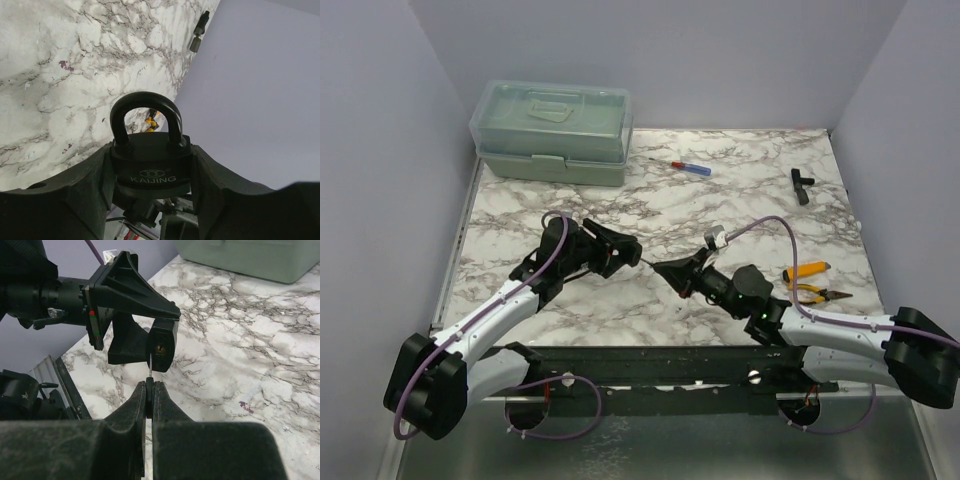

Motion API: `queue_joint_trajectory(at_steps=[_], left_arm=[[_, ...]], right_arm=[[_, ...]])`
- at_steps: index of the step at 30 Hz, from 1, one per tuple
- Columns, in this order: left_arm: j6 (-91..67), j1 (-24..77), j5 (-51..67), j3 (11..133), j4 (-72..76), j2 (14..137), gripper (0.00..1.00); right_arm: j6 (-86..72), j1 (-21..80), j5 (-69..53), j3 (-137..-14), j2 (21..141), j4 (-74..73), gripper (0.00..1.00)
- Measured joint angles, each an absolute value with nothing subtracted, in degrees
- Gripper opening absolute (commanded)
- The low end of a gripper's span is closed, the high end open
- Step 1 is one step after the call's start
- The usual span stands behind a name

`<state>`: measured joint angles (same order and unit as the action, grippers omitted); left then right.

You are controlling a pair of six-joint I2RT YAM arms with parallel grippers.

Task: Unlock with the key

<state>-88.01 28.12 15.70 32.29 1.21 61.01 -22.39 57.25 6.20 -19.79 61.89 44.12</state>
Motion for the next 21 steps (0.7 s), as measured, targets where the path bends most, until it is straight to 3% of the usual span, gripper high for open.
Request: queue_joint_trajectory(at_steps=[21], left_arm=[[-88.90, 27.92, 17.56, 30.72, 1.65, 59.33, 0.00]], right_arm=[[-21.43, 57.25, 6.76, -22.44, 67.90, 45.91, 0.01]])
